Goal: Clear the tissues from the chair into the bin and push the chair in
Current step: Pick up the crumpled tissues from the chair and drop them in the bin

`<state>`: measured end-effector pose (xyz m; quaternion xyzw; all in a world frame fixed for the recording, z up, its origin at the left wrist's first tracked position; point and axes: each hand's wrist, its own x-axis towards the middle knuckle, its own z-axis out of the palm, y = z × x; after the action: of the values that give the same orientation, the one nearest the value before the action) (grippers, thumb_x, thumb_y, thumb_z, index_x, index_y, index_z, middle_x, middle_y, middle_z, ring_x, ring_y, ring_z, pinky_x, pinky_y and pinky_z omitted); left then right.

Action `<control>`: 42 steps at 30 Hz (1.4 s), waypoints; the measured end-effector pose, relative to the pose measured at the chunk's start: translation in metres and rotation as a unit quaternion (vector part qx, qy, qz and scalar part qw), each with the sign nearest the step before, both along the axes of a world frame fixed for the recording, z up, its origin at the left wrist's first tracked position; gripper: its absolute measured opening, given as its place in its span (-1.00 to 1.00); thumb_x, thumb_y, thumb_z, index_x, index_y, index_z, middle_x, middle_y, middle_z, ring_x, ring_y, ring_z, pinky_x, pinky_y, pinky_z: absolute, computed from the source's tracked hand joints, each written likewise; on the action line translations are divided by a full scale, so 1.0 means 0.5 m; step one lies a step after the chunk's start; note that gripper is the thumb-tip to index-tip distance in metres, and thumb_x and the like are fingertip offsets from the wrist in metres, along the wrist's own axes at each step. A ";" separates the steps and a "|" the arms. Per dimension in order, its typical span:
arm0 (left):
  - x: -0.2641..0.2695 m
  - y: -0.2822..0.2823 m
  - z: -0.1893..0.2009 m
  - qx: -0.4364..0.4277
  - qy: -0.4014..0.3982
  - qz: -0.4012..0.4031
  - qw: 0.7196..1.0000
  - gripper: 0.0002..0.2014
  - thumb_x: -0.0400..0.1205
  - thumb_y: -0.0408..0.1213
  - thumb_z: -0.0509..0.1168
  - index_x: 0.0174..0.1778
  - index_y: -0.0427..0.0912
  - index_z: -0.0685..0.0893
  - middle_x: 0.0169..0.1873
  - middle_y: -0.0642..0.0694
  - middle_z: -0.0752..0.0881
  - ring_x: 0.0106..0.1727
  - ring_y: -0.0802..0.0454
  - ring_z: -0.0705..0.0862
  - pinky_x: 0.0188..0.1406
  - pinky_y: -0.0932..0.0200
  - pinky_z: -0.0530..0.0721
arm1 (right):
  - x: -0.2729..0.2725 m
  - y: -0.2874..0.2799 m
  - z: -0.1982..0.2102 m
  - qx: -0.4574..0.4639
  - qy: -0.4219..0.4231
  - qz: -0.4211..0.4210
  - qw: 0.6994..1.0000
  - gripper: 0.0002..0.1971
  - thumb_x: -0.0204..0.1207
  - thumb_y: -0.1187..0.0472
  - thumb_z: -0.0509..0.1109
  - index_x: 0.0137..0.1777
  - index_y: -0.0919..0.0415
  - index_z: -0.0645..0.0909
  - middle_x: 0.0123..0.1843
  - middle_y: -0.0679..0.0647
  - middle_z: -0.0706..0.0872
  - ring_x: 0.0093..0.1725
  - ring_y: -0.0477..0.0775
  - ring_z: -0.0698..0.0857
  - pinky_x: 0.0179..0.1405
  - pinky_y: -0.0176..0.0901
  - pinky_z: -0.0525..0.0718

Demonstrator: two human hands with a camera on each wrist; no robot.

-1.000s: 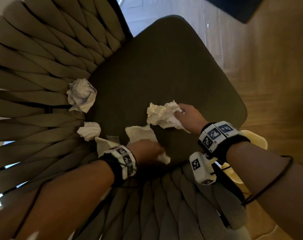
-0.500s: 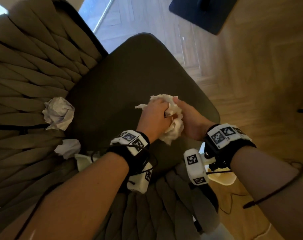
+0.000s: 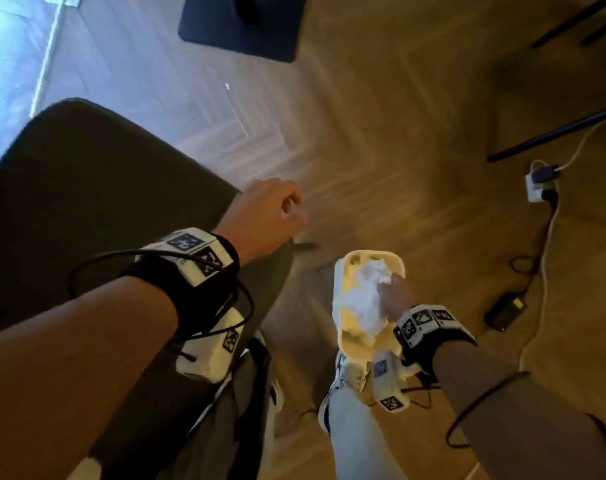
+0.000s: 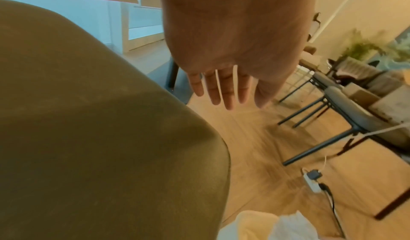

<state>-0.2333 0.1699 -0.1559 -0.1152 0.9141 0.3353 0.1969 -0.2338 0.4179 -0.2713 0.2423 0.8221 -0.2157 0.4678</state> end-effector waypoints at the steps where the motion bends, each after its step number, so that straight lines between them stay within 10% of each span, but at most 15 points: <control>1: -0.006 0.008 -0.013 -0.013 -0.002 -0.018 1.000 -0.76 0.63 -0.11 0.29 0.15 -0.12 0.62 0.04 -0.08 0.65 0.04 -0.02 0.63 0.18 -0.02 0.63 | 0.013 0.015 -0.016 0.018 -0.021 -0.016 0.999 -0.59 0.69 0.27 0.05 0.50 0.33 0.38 0.51 0.32 0.44 0.48 0.29 0.47 0.42 0.03 0.44; 10: -0.015 0.067 -0.096 -0.043 -0.002 -0.046 0.998 -0.81 0.66 -0.13 0.25 0.10 -0.13 0.64 0.02 -0.06 0.65 0.05 0.03 0.59 0.02 0.26 0.45 | 0.074 0.058 -0.112 -0.009 0.015 -0.122 0.992 -0.30 0.59 0.06 0.30 0.65 0.20 0.11 0.61 0.27 0.36 0.52 0.34 0.43 0.42 0.10 0.42; 15: 0.032 0.019 -0.044 -0.047 -0.008 -0.023 0.999 -0.84 0.64 -0.10 0.26 0.05 -0.06 0.63 -0.02 0.01 0.60 0.06 0.06 0.55 0.20 0.09 0.51 | 0.057 0.021 -0.023 -0.052 0.071 0.006 0.996 -0.46 0.65 0.08 0.18 0.61 0.16 0.26 0.52 0.20 0.50 0.42 0.27 0.55 0.27 0.00 0.51; 21: 0.180 -0.141 0.088 -0.042 -0.060 0.113 0.991 -0.94 0.63 -0.17 0.29 -0.02 0.02 0.63 -0.12 0.10 0.62 -0.07 0.17 0.61 0.04 0.20 0.62 | 0.000 -0.181 0.124 -0.217 0.086 0.230 0.945 -0.80 0.59 0.16 0.26 0.00 0.24 0.67 -0.07 0.25 0.81 -0.04 0.26 0.78 0.02 0.18 0.71; 27: 0.459 -0.317 0.154 -0.037 -0.190 0.255 0.947 -0.96 0.63 -0.20 0.29 -0.11 0.03 0.62 -0.20 0.04 0.67 -0.18 0.15 0.67 -0.12 0.18 0.65 | -0.038 -0.310 0.198 -0.092 -0.019 0.463 0.881 -0.66 0.57 0.05 0.30 0.02 0.37 0.65 -0.08 0.37 0.76 -0.12 0.34 0.74 -0.15 0.10 0.72; 31: 0.624 -0.405 0.132 -0.139 -0.244 0.331 0.901 -0.82 0.56 -0.18 0.34 0.04 -0.11 0.63 0.04 -0.17 0.61 0.10 -0.20 0.65 0.06 -0.03 0.63 | -0.028 -0.393 0.289 -0.075 0.002 0.547 0.834 -0.77 0.60 0.29 0.28 -0.29 0.07 0.47 -0.31 0.08 0.58 -0.39 -0.11 0.50 -0.47 -0.38 0.35; 35: 0.718 -0.451 0.091 -0.192 -0.343 0.334 0.857 -0.50 0.44 0.01 0.41 0.26 -0.05 0.53 0.40 -0.19 0.43 0.42 -0.29 0.41 0.33 -0.14 0.46 | -0.010 -0.502 0.299 -0.072 0.042 0.564 0.822 -0.83 0.57 0.26 0.32 -0.26 0.21 0.58 -0.30 0.15 0.66 -0.25 0.19 0.68 -0.31 -0.13 0.50; 42: 0.778 -0.479 0.007 -0.085 -0.383 0.388 0.834 -0.38 0.51 -0.15 0.38 0.47 -0.16 0.32 0.45 -0.30 0.33 0.40 -0.37 0.49 0.36 -0.19 0.52 | 0.119 -0.697 0.310 -0.117 0.014 0.642 0.758 -0.86 0.59 0.03 0.30 -0.01 0.06 0.61 -0.10 0.05 0.71 -0.12 0.00 0.71 -0.01 -0.02 0.72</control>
<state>0.1558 -0.0698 -0.1523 -0.5958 0.6708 0.2343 0.3743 -0.1744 0.0694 -0.1164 -0.4022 0.7597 0.0369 0.5096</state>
